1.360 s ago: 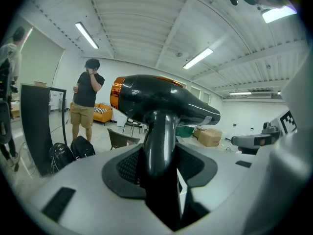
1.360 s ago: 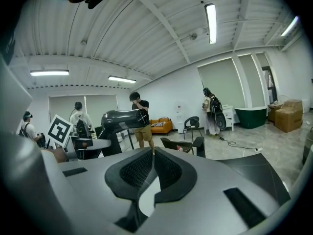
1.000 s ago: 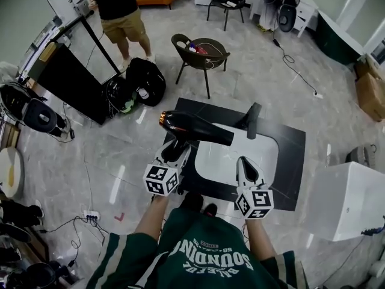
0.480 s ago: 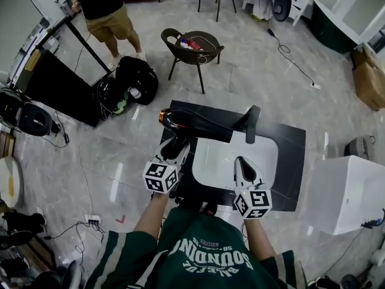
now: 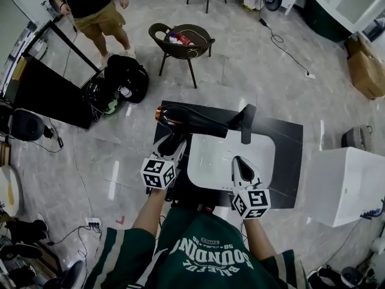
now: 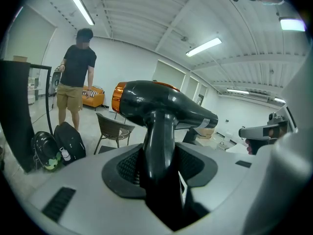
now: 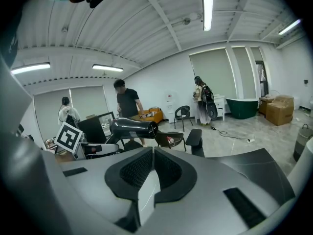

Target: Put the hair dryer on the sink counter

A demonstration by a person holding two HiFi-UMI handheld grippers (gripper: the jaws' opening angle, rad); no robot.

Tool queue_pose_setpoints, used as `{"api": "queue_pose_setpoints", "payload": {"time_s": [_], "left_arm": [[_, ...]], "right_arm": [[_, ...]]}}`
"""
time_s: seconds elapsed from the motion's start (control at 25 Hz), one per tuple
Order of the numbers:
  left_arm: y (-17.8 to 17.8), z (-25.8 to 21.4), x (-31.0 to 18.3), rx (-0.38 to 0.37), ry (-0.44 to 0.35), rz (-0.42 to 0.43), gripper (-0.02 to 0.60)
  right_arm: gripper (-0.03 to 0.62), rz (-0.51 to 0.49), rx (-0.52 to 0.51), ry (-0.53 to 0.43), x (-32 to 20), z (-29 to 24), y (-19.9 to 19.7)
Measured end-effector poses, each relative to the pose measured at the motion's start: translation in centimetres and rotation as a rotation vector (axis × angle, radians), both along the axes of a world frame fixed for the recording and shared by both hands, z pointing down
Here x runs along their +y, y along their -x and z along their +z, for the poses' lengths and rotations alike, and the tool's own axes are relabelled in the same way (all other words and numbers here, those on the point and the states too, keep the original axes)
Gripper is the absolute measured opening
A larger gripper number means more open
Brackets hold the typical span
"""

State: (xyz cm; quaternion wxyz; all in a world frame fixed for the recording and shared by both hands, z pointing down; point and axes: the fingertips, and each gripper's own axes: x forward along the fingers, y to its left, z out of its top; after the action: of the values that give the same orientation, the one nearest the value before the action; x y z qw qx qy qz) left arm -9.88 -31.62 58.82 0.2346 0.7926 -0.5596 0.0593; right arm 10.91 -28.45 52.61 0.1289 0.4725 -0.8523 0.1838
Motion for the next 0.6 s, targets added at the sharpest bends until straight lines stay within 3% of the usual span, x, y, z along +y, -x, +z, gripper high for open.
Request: {"api": "queue_pose_setpoints", "payload": {"time_s": [0.6], "left_arm": [[-0.1,4.4,-3.8,0.023,0.093,-0.017,0.192]], "right_arm": [[0.044,-0.005,0.020,0.064,-2.5,2.1,0.2]]}}
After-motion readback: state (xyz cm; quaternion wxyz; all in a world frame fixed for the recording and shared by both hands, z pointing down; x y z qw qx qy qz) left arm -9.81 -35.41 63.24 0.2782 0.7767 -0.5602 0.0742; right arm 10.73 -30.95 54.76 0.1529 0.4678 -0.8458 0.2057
